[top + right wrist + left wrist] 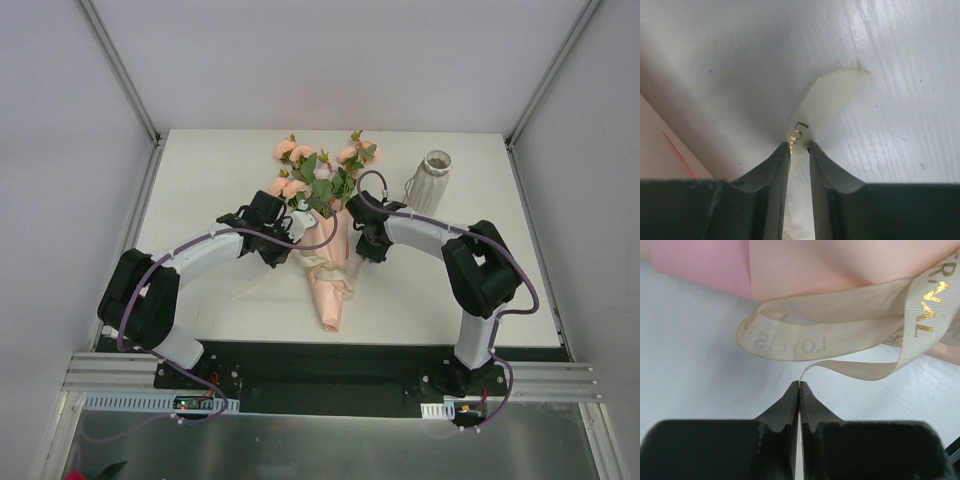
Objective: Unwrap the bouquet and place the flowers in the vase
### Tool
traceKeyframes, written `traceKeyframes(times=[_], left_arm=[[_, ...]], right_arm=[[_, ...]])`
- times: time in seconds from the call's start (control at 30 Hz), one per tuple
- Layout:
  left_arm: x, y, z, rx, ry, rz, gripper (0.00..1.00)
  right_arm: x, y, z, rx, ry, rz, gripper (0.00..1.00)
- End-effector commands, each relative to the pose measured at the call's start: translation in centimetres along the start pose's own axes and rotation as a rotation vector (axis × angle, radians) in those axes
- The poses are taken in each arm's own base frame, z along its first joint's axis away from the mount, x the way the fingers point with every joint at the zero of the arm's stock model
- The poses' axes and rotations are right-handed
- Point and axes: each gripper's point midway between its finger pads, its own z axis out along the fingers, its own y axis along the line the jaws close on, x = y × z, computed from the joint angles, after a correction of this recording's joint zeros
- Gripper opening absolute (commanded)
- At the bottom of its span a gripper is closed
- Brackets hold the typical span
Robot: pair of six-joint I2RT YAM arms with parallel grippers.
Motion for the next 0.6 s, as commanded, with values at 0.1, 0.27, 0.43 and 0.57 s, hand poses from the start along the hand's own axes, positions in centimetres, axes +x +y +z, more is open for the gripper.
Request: traceKeyframes(times=[0.1,0.27,0.43,0.57], left_arm=[[-0.9,0.1,-2.2,-0.04,-0.034,0.02,0.0],[-1.6,0.6,-4.0,-0.077,-0.06,0.026,0.0],[-1.9,2.4,-6.2,-0.148,-0.072,-0.016,0.0],[-0.7,6.4,-9.2,-0.235,-0.102,-0.137,0.0]], right_arm=[[-0.1,-0.3,-0.4,0.052,0.01,0.01,0.07],[-1.0,-0.3,-1.5,0.041,-0.019,0.033,0.01],[-3.3,-2.3,-3.8,0.046,-0.115,0.061,0.01],[-5.5,-6.0,-6.5,0.058,-0.223,0.118,0.01]])
